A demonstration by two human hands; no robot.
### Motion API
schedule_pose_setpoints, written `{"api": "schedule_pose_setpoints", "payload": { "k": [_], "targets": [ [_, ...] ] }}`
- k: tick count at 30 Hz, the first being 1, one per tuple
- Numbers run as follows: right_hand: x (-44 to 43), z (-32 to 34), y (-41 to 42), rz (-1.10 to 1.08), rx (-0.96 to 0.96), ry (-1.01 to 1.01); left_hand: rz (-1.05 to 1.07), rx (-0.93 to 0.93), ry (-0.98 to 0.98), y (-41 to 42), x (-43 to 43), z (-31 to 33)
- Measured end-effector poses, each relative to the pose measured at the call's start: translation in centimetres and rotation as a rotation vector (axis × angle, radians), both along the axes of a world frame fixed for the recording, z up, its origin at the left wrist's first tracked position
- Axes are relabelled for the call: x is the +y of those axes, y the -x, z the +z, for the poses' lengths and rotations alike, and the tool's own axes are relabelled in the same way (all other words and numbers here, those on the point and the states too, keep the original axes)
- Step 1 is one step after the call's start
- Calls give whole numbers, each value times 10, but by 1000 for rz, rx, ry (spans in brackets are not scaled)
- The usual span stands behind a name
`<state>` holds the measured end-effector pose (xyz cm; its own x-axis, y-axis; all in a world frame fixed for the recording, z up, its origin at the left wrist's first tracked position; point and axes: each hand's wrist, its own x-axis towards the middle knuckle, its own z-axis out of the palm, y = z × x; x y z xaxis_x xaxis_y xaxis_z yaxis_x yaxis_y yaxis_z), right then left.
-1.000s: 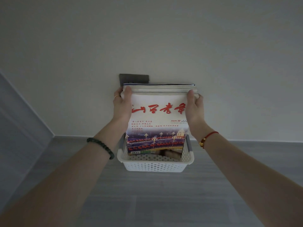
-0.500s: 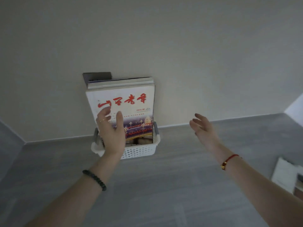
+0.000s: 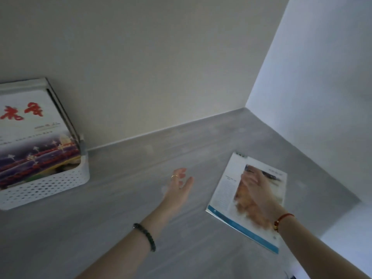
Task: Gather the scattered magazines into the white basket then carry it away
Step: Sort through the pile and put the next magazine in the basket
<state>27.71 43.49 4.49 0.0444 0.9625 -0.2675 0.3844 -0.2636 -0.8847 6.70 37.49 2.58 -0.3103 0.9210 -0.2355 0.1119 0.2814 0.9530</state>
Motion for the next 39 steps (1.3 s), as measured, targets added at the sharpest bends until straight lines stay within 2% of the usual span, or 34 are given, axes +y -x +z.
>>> {"api": "schedule_pose_setpoints", "payload": {
  "k": [3,7,10,13,18,20,22,25,29,31,33,36,37,39],
  "targets": [
    [7,-10,-44,-99,-14,2,-73,-13,57,-40,13,-13],
    [18,-28,-98,-245,-12,116,-199,92,71,-91,30,-25],
    [21,-41,-119,-305,104,220,-297,170,132,-121,35,-36],
    [26,-48,-126,-354,201,250,-367,411,232,-140,37,-45],
    [35,-49,-139,-411,394,408,-456,464,348,-155,42,-44],
    [30,-42,-134,-335,442,416,-473,407,359,-157,42,-42],
    [25,-32,-120,-219,459,333,-508,308,364,-159,41,-38],
    [19,-12,-86,4,495,211,-527,66,257,-168,41,-20],
    [1,-6,-41,197,492,203,-153,-429,186,-160,44,3],
    [-5,-8,-29,263,456,158,14,-469,151,-141,41,7],
    [-5,-7,-20,286,405,87,84,-443,142,-116,32,8],
    [1,0,-6,213,143,14,121,-475,74,-78,13,22],
    [2,2,0,190,123,43,129,-517,40,-64,6,29],
    [4,7,16,181,236,151,124,-579,-40,-34,-11,43]
  ]
}}
